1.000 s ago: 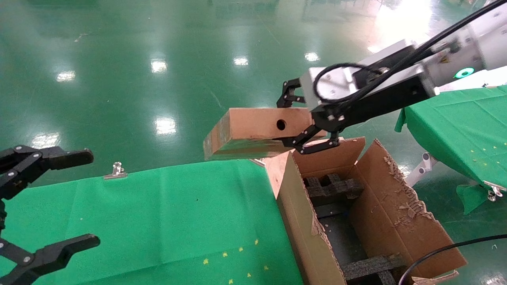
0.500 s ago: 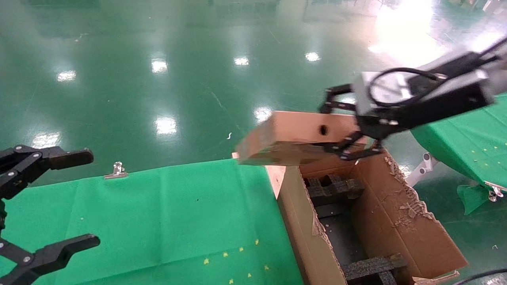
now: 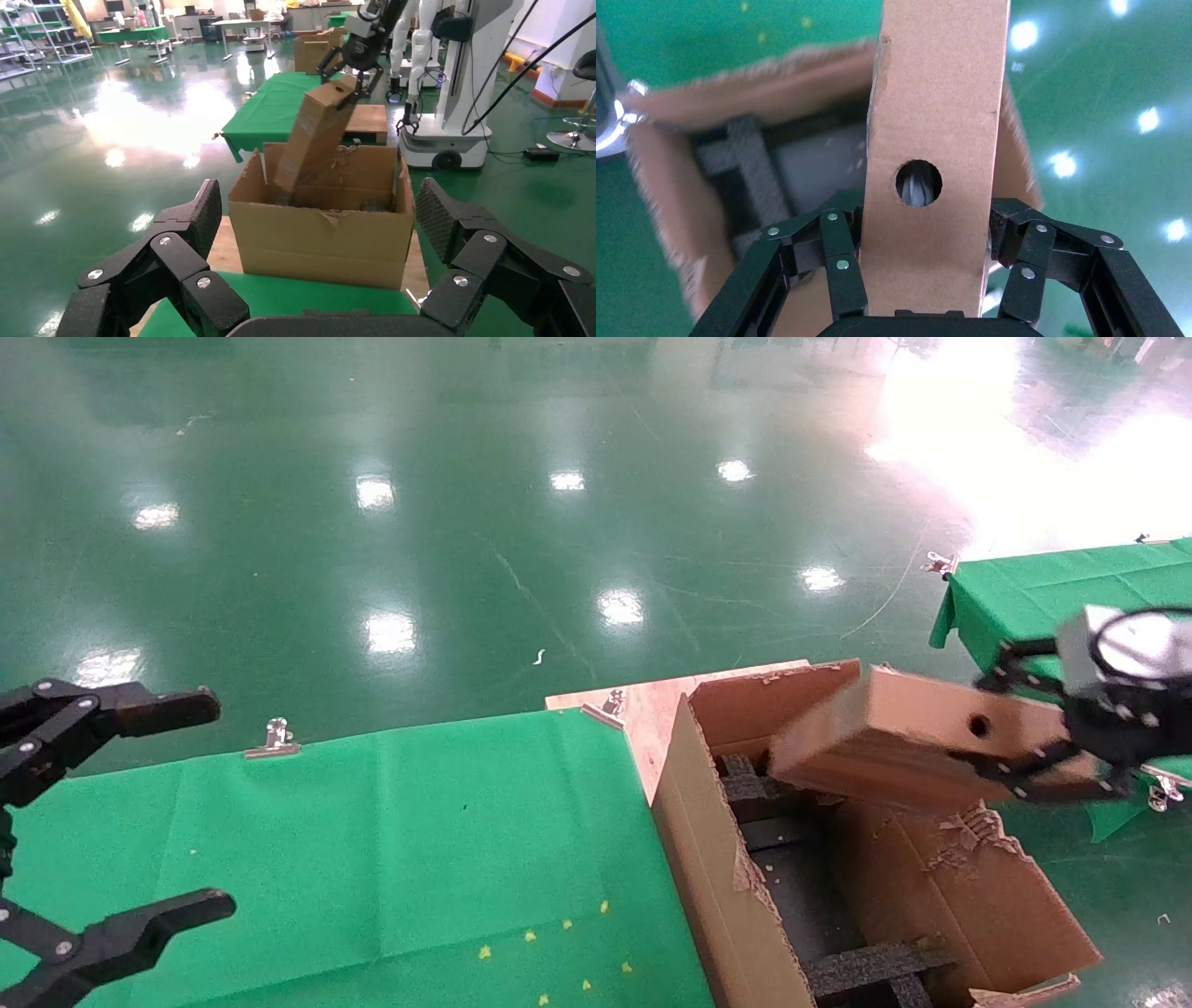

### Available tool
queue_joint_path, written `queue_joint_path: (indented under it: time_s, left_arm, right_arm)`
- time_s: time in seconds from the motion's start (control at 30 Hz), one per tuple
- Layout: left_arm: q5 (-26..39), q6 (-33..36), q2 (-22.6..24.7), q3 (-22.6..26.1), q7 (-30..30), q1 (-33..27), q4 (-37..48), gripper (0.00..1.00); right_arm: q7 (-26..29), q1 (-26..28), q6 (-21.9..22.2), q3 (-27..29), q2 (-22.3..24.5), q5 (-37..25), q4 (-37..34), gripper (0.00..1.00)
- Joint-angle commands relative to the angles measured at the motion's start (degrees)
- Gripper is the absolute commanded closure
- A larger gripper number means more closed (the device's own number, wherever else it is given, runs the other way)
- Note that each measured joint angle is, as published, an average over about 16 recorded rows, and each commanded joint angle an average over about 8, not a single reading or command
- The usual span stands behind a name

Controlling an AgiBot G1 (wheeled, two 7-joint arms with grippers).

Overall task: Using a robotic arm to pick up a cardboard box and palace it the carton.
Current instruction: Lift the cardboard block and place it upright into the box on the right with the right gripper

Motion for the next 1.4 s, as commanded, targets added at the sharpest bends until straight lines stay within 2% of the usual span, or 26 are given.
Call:
queue_joint_path:
  time_s: [0.03,0.27,0.47,0.57,0.77,0.93,1.07,1.2,1.4]
  left_arm:
    - [0.0,0.0,0.0,0.0,0.0,0.0,0.0,0.00]
    - [0.0,0.0,0.0,0.0,0.0,0.0,0.0,0.00]
    - [0.0,0.0,0.0,0.0,0.0,0.0,0.0,0.00]
    - [0.0,0.0,0.0,0.0,0.0,0.0,0.0,0.00]
    - [0.0,0.0,0.0,0.0,0.0,0.0,0.0,0.00]
    - [0.0,0.0,0.0,0.0,0.0,0.0,0.0,0.00]
    - [0.0,0.0,0.0,0.0,0.0,0.0,0.0,0.00]
    - [0.0,0.0,0.0,0.0,0.0,0.0,0.0,0.00]
    - [0.0,0.0,0.0,0.0,0.0,0.0,0.0,0.00]
  right_arm:
    - [0.4,0.9,0.1,-1.9,1.6,-0.8,0.0,1.00]
    - [0.7,1.9,0.4,-4.0,3.3,-0.9,-0.6,1.00]
    - [2.4,0.5,1.8,-4.2,3.0,0.4,-1.0,1.00]
    - [6.3,-1.7,4.0,-5.1,3.3,2.5,-2.1,1.00]
    - [18.4,-7.3,11.6,-6.6,4.9,7.5,-3.6,1.00]
    - [29.2,-10.7,18.7,-7.9,7.2,9.7,-1.5,1.00]
    - [36.2,-12.4,22.7,-8.7,9.0,11.2,1.1,1.00]
    - [39.8,-13.3,24.8,-9.1,10.3,12.7,3.0,1.00]
    - [40.1,-13.4,25.2,-9.2,10.6,13.1,3.3,1.00]
